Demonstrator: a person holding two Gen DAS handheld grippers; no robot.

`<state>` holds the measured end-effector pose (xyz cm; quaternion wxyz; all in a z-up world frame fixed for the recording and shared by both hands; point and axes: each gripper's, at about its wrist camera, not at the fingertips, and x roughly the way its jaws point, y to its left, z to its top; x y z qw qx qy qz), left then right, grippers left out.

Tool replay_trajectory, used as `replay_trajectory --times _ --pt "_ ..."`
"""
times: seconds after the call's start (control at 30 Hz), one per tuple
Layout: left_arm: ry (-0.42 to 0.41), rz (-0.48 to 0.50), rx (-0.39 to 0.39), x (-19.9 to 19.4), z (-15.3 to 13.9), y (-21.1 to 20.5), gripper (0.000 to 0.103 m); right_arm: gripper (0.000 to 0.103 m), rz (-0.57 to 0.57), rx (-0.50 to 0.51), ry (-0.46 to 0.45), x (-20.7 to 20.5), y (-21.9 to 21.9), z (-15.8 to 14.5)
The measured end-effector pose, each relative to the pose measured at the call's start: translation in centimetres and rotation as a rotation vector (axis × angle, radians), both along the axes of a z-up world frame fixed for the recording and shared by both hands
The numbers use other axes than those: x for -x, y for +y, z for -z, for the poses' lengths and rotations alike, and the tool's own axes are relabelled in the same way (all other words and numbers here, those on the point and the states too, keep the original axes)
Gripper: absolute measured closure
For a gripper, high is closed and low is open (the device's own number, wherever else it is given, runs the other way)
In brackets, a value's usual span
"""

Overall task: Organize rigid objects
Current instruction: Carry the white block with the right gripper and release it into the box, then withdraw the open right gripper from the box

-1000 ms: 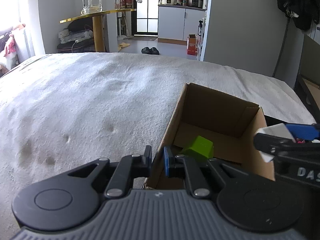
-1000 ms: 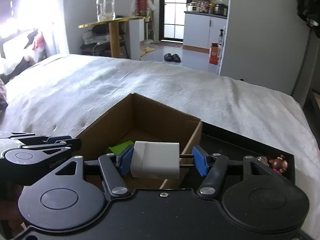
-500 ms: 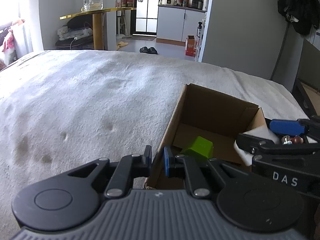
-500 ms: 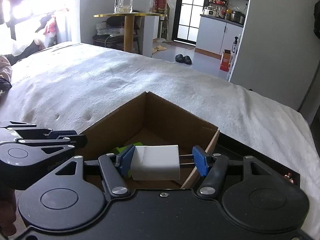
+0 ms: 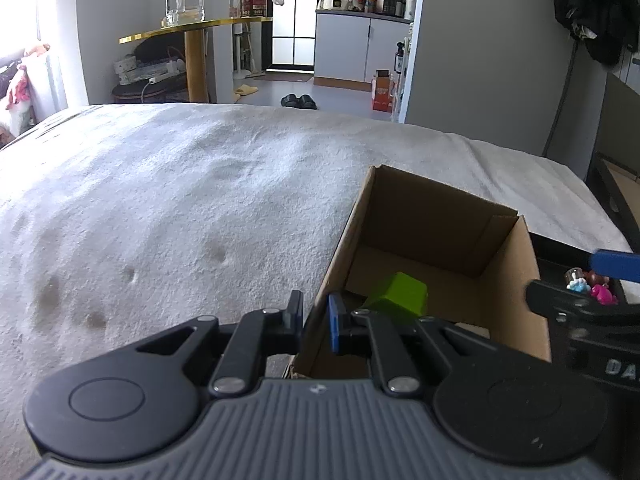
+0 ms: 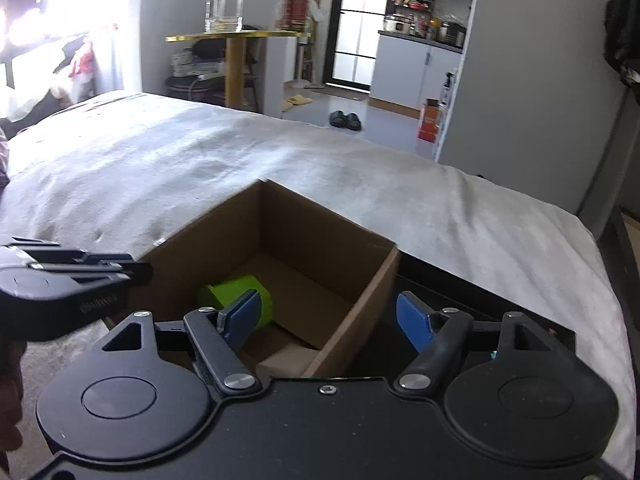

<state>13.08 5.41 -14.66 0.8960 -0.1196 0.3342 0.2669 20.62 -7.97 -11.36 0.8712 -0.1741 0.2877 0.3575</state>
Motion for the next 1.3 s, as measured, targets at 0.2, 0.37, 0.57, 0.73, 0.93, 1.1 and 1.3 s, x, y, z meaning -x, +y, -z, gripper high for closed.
replay_trajectory --times 0.2,0.37,0.57,0.73,0.93,1.1,1.3 --pt "0.005 -0.01 0.003 -0.1 -0.1 -0.1 0.091 0.021 0.057 -0.003 -0.007 -0.6 -2.5 0.0" --pt "0.015 -0.018 -0.012 -0.3 -0.1 -0.3 0.091 0.02 0.129 -0.009 0.009 -1.7 -5.0 0.6" --pt "0.026 -0.028 -0.027 -0.4 -0.2 -0.7 0.091 0.019 0.203 -0.009 0.027 -3.1 -8.0 1.6" --pt "0.028 -0.037 -0.026 -0.4 -0.2 -0.8 0.091 0.019 0.249 -0.014 0.034 -4.1 -10.3 2.0" --pt "0.047 -0.048 -0.048 -0.8 -0.3 -1.3 0.091 0.019 0.279 -0.015 0.041 -5.5 -12.3 2.7" --pt "0.073 -0.056 -0.079 -1.2 -0.2 -1.7 0.091 0.019 0.301 -0.008 0.033 -7.0 -13.6 3.7" --pt "0.109 -0.077 -0.123 -1.9 -0.3 -2.5 0.09 0.024 0.31 0.003 0.047 -9.2 -14.6 5.2"
